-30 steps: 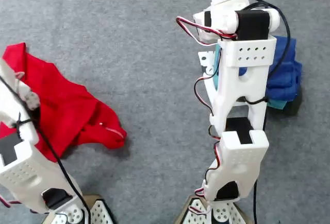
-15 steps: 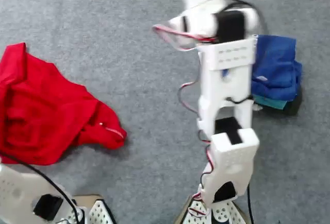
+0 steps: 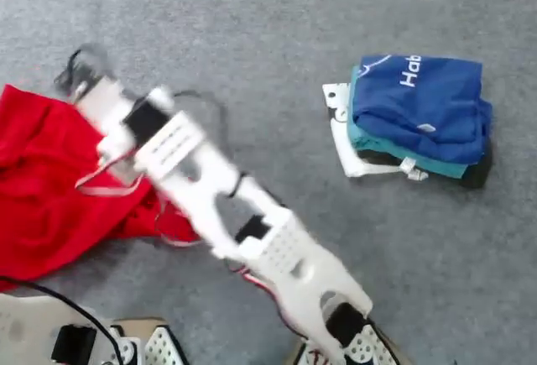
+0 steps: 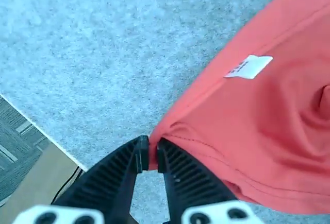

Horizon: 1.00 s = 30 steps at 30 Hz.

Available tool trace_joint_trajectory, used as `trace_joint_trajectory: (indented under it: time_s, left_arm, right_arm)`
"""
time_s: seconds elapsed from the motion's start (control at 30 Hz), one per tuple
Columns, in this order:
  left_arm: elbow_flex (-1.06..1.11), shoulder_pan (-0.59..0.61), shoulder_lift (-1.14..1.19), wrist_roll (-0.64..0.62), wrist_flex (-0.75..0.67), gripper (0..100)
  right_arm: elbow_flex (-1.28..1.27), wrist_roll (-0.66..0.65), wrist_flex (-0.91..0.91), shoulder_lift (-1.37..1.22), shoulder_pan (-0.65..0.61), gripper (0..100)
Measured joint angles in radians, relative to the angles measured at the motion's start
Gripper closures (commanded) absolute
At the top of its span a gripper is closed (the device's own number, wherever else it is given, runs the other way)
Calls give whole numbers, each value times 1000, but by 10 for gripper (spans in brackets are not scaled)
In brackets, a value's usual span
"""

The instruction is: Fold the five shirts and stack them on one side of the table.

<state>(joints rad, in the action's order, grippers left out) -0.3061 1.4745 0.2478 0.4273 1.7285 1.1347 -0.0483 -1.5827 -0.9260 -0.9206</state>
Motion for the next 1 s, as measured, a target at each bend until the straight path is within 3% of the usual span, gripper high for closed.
trace_joint_trajectory:
  time_s: [0.13,0.3,0.5,0.63,0.77,1.0]
  left_arm:
    - [0,0,0,0,0,970]
    - [0,-5,5,0,-58,970]
    - [2,-60,117,0,-161,970]
    - [-28,-120,210,-9,-152,970]
    - [-118,-175,284,-35,-72,970]
    - [-328,-201,356,-64,-31,970]
  right_arm:
    - [0,3,58,-123,-28,757]
    - [0,3,61,-183,3,990]
    - [8,5,-11,-183,104,985]
    - [86,-11,-147,-181,161,985]
    - [71,-20,-172,-143,242,985]
    - [-302,-51,-173,147,336,985]
